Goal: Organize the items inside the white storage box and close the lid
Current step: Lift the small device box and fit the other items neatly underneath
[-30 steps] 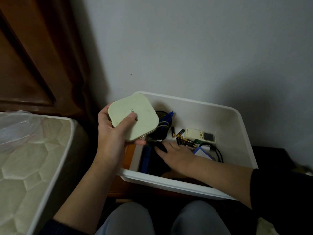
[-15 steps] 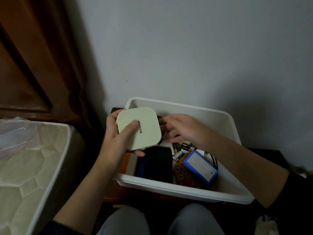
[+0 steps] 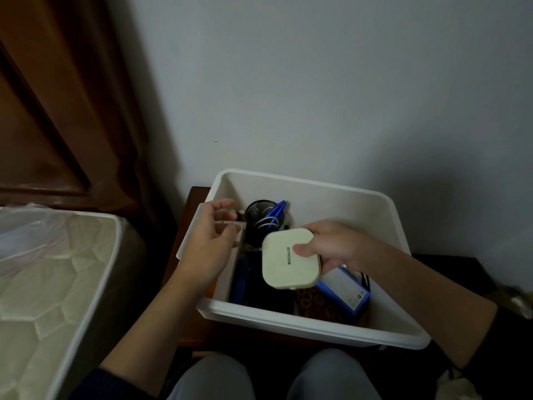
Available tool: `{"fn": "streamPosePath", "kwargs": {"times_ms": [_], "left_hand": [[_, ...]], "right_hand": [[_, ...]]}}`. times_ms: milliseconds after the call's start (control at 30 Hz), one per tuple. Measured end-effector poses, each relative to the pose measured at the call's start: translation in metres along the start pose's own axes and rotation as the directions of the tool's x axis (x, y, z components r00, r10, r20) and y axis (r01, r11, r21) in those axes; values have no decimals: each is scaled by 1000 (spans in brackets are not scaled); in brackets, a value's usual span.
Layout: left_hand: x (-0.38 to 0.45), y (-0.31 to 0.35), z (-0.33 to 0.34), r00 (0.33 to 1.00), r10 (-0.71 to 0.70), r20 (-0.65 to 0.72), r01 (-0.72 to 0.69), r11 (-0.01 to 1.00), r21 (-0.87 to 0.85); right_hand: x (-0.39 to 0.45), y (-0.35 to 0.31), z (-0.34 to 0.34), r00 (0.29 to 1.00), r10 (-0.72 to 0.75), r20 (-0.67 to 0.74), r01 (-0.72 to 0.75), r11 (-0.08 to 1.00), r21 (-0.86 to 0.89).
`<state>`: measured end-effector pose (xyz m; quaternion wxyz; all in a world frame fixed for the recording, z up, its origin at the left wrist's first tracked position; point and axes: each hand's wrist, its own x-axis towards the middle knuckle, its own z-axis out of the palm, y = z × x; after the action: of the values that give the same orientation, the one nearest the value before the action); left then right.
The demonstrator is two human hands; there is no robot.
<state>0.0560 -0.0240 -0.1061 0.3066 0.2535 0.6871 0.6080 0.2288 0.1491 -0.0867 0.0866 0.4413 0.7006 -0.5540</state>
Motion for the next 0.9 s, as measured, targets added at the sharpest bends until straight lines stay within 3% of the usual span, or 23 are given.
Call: {"fn": "streamPosePath", "kwargs": {"times_ms": [100,200,467,600,733,900], "left_hand": [[1,-7,0,998,63,22,-66,986,155],[2,-9,0,996,64,69,-79,964,252],[6,-15,-1,992,-43,117,12,968,252],[6,-16,0,986,-94,136,61,972,229],[8,-20,-1,976,-130,176,84,965,248],[9,-25,4,943,-199,267,78,911,404]], "right_hand": [[7,12,11,998,51,-35,-56,987,-150],[14,18,29,995,94,30,-90,989,-118],[27,24,49,971,167,171,-143,979,-142],[28,28,49,980,85,182,-42,973,-229],[30,26,47,985,-115,125,167,785,-597],[31,28,49,960,-227,161,279,793,-542]]}}
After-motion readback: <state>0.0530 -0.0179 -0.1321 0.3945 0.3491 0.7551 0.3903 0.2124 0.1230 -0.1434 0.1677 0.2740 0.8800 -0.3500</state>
